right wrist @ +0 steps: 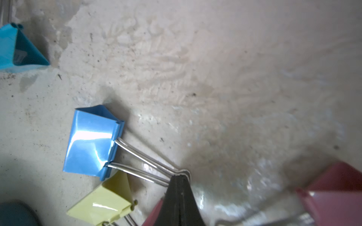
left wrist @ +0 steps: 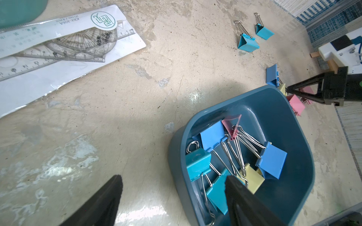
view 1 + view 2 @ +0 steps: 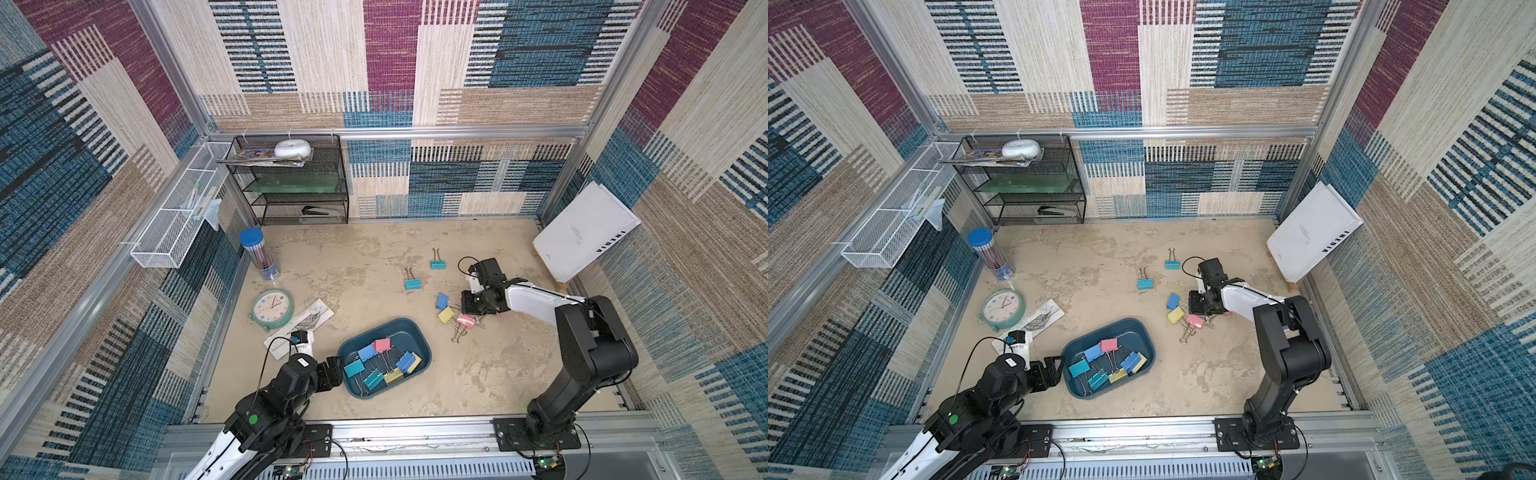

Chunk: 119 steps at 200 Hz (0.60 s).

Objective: Put the binder clips in the storage box
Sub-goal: Adjust the binder clip at the center of the board.

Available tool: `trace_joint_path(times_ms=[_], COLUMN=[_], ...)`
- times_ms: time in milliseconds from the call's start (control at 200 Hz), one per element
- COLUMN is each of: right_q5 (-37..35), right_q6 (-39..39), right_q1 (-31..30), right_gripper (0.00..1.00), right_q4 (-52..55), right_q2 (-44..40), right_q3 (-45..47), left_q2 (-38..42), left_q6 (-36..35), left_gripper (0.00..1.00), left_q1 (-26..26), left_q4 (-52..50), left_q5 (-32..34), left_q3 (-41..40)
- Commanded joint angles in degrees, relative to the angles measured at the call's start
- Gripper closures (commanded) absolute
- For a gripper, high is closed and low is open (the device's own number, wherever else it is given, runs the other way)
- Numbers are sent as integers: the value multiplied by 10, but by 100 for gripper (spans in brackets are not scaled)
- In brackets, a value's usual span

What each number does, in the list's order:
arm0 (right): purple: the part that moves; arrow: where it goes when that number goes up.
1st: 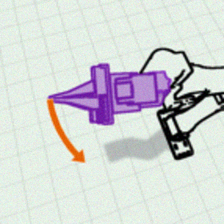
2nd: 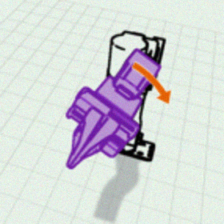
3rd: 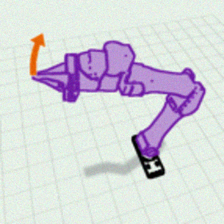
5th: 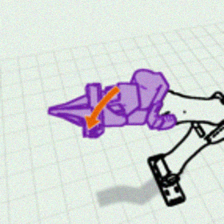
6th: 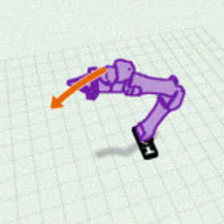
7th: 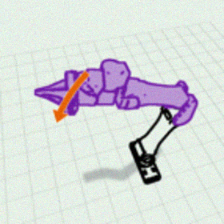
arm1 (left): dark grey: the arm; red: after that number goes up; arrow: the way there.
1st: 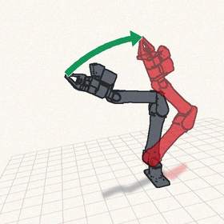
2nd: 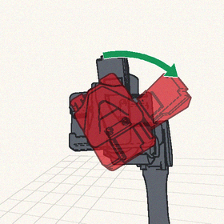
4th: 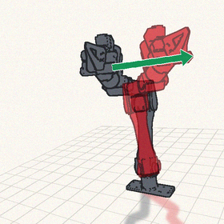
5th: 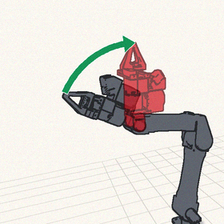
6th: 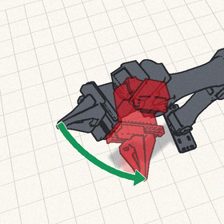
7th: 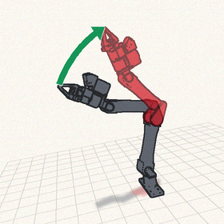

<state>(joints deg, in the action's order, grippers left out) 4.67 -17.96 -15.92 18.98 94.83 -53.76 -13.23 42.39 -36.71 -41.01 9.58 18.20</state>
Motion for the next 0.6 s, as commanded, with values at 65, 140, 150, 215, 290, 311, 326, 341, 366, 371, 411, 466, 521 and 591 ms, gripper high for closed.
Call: trace_joint_path(times_ms=[65, 140, 150, 215, 290, 311, 326, 341, 366, 371, 411, 466, 521, 591], right_q5=[-27, -51, -55, -52, -24, -12, -6, -1, 5, 6, 15, 16, 9, 15], right_q6=[-11, -26, -32, -58, -75, -80, -83, -87, -90, -91, -93, -93, -90, -92], right_q1=[8, 11, 13, 31, 59, 66, 71, 74, 78, 79, 86, 90, 94, 103], right_gripper=[50, 35, 35, 32, 30, 29, 29, 29, 29, 28, 29, 29, 29, 29], right_q4=[45, 59, 60, 50, 49, 45, 42, 40, 40, 40, 44, 55, 61, 45], right_q2=[-58, -83, -86, -105, -122, -130, -134, -140, -148, -150, -161, -170, -172, -167], right_q3=[-43, -38, -35, -4, 27, 37, 44, 50, 59, 61, 71, 78, 82, 96], left_q2=[1, 2, 2, 3, 4, 4, 5, 5, 5, 5, 6, 6, 8, 11], left_q6=[-6, -6, -6, -6, -6, -6, -6, -6, -7, -7, -7, -7, -7, -9], left_gripper=[14, 14, 14, 14, 14, 14, 14, 14, 14, 14, 14, 14, 14, 14], left_q1=[0, 0, 0, 0, 0, 0, -1, -1, -2, -2, -3, -3, -3, -2], left_q4=[9, 9, 10, 10, 10, 9, 10, 10, 10, 10, 9, 9, 10, 9], left_q5=[0, 0, 1, 0, -2, -2, -2, -2, -1, -1, -1, 0, 0, 2], left_q3=[-1, 0, -1, -2, -2, -1, -2, -2, -2, -2, -2, -1, -1, -2])
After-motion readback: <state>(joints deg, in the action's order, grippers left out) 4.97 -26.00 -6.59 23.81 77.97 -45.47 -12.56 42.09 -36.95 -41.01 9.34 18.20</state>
